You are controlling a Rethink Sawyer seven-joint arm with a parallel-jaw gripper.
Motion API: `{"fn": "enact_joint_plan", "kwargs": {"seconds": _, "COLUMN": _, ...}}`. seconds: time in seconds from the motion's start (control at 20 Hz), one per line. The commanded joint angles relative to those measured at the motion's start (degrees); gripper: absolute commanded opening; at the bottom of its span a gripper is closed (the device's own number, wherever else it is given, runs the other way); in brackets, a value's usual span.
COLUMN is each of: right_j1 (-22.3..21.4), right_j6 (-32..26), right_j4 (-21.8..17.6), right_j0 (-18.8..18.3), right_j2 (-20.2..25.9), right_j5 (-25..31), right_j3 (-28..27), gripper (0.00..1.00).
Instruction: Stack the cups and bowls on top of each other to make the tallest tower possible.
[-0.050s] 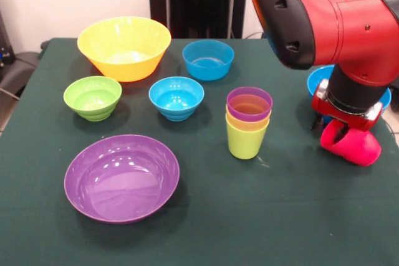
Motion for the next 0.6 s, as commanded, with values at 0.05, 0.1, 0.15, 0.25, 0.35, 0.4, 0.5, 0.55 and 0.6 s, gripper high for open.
{"fn": "enact_joint_plan", "kwargs": {"seconds": 0.05, "right_j1": 1.16, "right_j6": 7.51, "right_j4": -2.99, "right_j0": 3.29, "right_j2": -3.20, "right_j5": -4.59, "right_j3": -3.15, "gripper": 0.00}}
{"fn": "enact_joint_plan", "kwargs": {"seconds": 0.1, "right_j1": 1.12, "right_j6": 8.91, "right_j4": -3.11, "right_j0": 3.93, "right_j2": -4.10, "right_j5": -4.62, "right_j3": -3.43, "gripper": 0.00}}
{"fn": "enact_joint_plan", "kwargs": {"seconds": 0.15, "right_j1": 1.12, "right_j6": 9.31, "right_j4": -2.30, "right_j0": 4.11, "right_j2": -4.29, "right_j5": -4.41, "right_j3": -3.38, "gripper": 0.00}}
{"fn": "enact_joint_plan", "kwargs": {"seconds": 0.25, "right_j1": 0.74, "right_j6": 9.31, "right_j4": -1.24, "right_j0": 4.37, "right_j2": -4.74, "right_j5": -4.36, "right_j3": -2.96, "gripper": 0.00}}
{"fn": "enact_joint_plan", "kwargs": {"seconds": 0.35, "right_j1": 0.64, "right_j6": 9.37, "right_j4": -0.37, "right_j0": 4.66, "right_j2": -5.19, "right_j5": -4.53, "right_j3": -2.72, "gripper": 0.00}}
{"fn": "enact_joint_plan", "kwargs": {"seconds": 0.4, "right_j1": 0.80, "right_j6": 9.19, "right_j4": -0.02, "right_j0": 4.71, "right_j2": -5.25, "right_j5": -4.75, "right_j3": -2.83, "gripper": 0.00}}
{"fn": "enact_joint_plan", "kwargs": {"seconds": 0.5, "right_j1": 1.12, "right_j6": 8.79, "right_j4": 0.78, "right_j0": 4.80, "right_j2": -5.33, "right_j5": -5.11, "right_j3": -3.03, "gripper": 0.00}}
{"fn": "enact_joint_plan", "kwargs": {"seconds": 0.55, "right_j1": 1.22, "right_j6": 8.55, "right_j4": 1.30, "right_j0": 4.82, "right_j2": -5.24, "right_j5": -5.25, "right_j3": -3.03, "gripper": 0.00}}
{"fn": "enact_joint_plan", "kwargs": {"seconds": 0.6, "right_j1": 1.31, "right_j6": 8.17, "right_j4": 1.81, "right_j0": 4.79, "right_j2": -5.04, "right_j5": -5.43, "right_j3": -3.05, "gripper": 0.00}}
